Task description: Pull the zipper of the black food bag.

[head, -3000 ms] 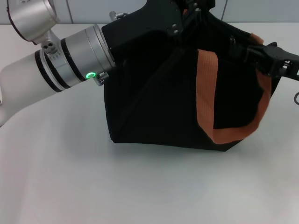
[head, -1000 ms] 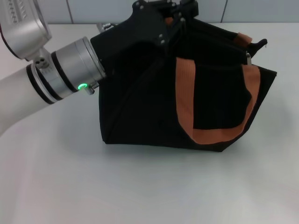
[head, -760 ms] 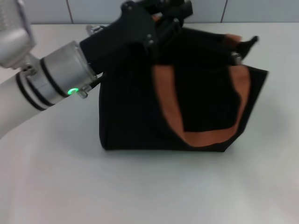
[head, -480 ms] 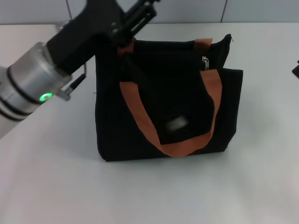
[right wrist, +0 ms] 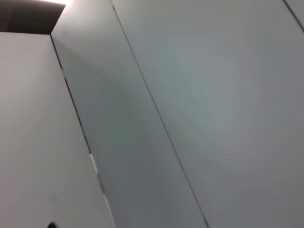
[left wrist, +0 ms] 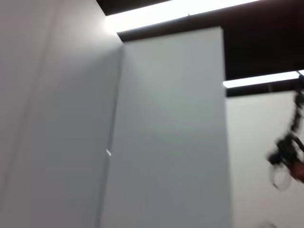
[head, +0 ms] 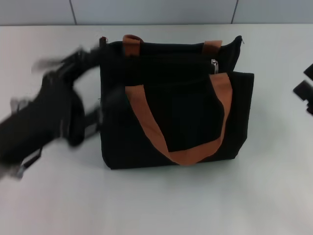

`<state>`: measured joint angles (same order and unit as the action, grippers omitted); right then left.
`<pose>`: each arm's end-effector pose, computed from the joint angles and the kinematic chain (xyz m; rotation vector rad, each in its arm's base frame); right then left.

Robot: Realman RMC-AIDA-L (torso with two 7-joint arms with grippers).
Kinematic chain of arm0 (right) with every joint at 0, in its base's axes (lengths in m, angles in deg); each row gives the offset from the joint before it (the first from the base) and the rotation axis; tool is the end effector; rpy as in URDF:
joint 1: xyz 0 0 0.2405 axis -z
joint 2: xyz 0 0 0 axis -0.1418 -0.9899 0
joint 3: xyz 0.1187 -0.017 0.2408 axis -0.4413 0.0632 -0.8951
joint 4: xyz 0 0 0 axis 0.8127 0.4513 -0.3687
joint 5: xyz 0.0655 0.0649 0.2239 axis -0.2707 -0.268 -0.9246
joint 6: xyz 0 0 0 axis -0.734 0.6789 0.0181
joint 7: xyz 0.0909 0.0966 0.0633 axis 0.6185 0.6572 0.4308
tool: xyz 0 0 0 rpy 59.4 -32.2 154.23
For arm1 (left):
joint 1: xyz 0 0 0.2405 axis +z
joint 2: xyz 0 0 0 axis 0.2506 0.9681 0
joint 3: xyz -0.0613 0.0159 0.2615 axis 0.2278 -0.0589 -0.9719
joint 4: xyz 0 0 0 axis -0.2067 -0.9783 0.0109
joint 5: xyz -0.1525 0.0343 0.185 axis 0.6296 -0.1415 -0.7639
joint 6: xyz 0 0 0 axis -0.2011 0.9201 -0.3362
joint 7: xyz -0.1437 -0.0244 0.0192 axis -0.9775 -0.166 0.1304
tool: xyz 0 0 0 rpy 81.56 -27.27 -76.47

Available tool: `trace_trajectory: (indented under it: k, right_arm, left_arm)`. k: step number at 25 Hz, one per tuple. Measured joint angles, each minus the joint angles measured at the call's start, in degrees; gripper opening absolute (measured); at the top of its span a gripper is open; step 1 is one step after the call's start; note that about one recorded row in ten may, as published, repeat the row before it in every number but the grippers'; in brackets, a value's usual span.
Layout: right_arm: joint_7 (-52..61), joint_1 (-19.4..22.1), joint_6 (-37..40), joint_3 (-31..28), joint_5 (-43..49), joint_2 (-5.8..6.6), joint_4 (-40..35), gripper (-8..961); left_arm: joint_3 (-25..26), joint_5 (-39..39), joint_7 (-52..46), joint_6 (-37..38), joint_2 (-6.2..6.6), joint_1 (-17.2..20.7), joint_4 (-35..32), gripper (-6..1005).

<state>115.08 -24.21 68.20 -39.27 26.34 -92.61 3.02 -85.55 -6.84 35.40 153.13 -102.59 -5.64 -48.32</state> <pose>0.3445 0.2468 0.0181 -2.0939 0.6130 1.4269 -0.2527 0.2849 -0.0132 -2.2539 -0.1465 -1.6663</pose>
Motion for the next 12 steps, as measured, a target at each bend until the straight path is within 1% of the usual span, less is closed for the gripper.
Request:
trace_trajectory:
  k: [1,3,5,8,12]
  right_arm:
    - [-0.7,-0.2,0.4,0.1,1.0,0.0,-0.1,766]
    - [-2.6,-0.6,1.4,0.8,3.0,-0.02,-0.2,777]
    - [-4.9,-1.1,2.8,2.8,5.2,-0.04,-0.3,787]
    - [-8.8,-2.2,3.8,7.7,7.9,-0.04,-0.5,803]
    - [-13.0,-4.9,2.2,16.2,11.8,-0.03,-0.6,823]
  left_arm:
    - [0.0,-6.4,1.7,2.4,1.74,2.7,-0.3,797]
    - [0.1,-11.4,3.8,3.2,2.82,4.1,-0.4,797]
    - [0.1,-16.3,6.1,3.3,3.78,5.1,-0.3,797]
    - [0.1,-21.2,8.8,1.6,4.43,5.7,0.4,797]
    - [0.2,-25.2,9.2,-2.5,4.6,5.3,0.8,797]
